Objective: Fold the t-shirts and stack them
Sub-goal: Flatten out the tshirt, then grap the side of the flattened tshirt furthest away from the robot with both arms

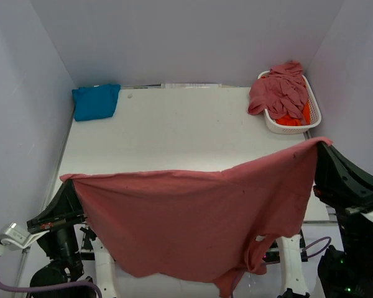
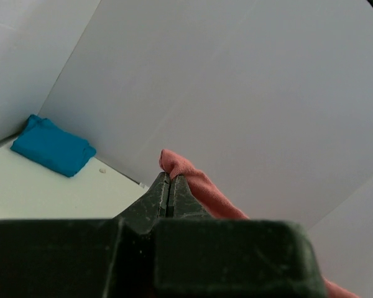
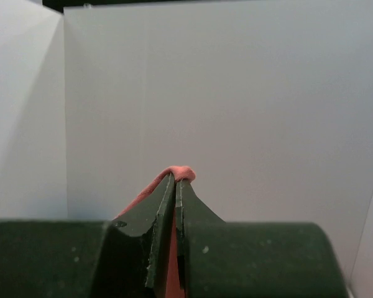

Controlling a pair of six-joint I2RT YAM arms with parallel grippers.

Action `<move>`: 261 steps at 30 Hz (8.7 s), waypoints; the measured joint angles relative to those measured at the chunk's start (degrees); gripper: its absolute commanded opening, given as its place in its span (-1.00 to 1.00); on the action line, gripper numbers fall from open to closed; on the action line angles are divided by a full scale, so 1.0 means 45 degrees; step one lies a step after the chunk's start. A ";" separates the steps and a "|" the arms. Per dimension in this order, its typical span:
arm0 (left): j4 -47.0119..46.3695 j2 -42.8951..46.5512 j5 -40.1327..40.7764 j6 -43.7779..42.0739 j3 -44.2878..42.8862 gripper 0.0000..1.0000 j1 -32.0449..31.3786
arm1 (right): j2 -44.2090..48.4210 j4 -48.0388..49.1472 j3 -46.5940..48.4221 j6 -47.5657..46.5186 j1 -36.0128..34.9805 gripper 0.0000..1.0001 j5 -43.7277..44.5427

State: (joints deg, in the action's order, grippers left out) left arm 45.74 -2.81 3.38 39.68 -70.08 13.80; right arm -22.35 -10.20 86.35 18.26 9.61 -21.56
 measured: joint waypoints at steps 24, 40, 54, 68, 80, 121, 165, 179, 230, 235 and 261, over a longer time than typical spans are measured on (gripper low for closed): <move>-0.1277 0.0597 -0.2331 0.0913 0.7441 -1.00 0.0568 | 0.1049 0.2050 -0.8976 0.2142 0.1617 -0.85 -0.3152; -0.4716 -0.4658 -0.3959 0.0384 0.7276 -1.00 0.0860 | -0.4104 0.2987 -0.7431 0.1195 0.1457 -0.85 -0.3123; -0.7023 -1.0302 -0.4493 -0.0296 0.4595 -1.00 0.0860 | -0.9321 0.2438 -0.3886 -0.0340 -0.1205 -0.85 -0.0782; -0.8874 -1.2832 -0.3322 -0.1039 0.5051 -1.00 -0.1481 | -1.1254 0.2783 -0.4085 -0.1370 -0.3109 -0.84 0.0457; -0.9704 -1.5688 -0.2691 -0.1394 0.4532 -1.00 -0.1870 | -1.3172 0.3075 -0.4153 -0.1545 -0.3220 -0.85 0.0967; -0.9884 -2.2547 -0.1875 -0.1923 0.0578 -1.00 -0.2429 | -2.1823 0.0661 0.3852 -0.1919 -0.4012 -0.85 0.0855; -0.8830 -2.8968 -0.2365 -0.2040 -0.6475 -1.00 -0.1763 | -2.7574 -0.0151 1.0030 -0.1996 -0.4041 -0.85 0.2302; -0.9321 -2.9283 -0.2735 -0.1511 -0.6941 -1.00 -0.1603 | -2.7642 0.2375 0.9714 -0.1758 -0.4046 -0.85 0.2817; -1.1317 -2.9332 -0.3497 -0.1525 -0.5853 -1.00 -0.1559 | -2.4227 0.4886 0.4580 -0.1855 -0.4070 -0.85 0.1360; -1.1307 -2.9259 -0.3351 -0.1540 -0.5659 -1.00 -0.1564 | -2.3382 0.4915 0.3866 -0.1923 -0.4070 -0.84 0.1268; -1.1526 -2.8710 -0.2516 -0.2395 -0.5969 -1.00 -0.1627 | -2.2726 0.4881 0.2905 -0.1855 -0.3638 -0.85 0.1132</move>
State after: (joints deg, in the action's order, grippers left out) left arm -6.13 -132.00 -7.94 28.91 -96.95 6.48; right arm -124.62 11.77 99.42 9.91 -6.76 -16.47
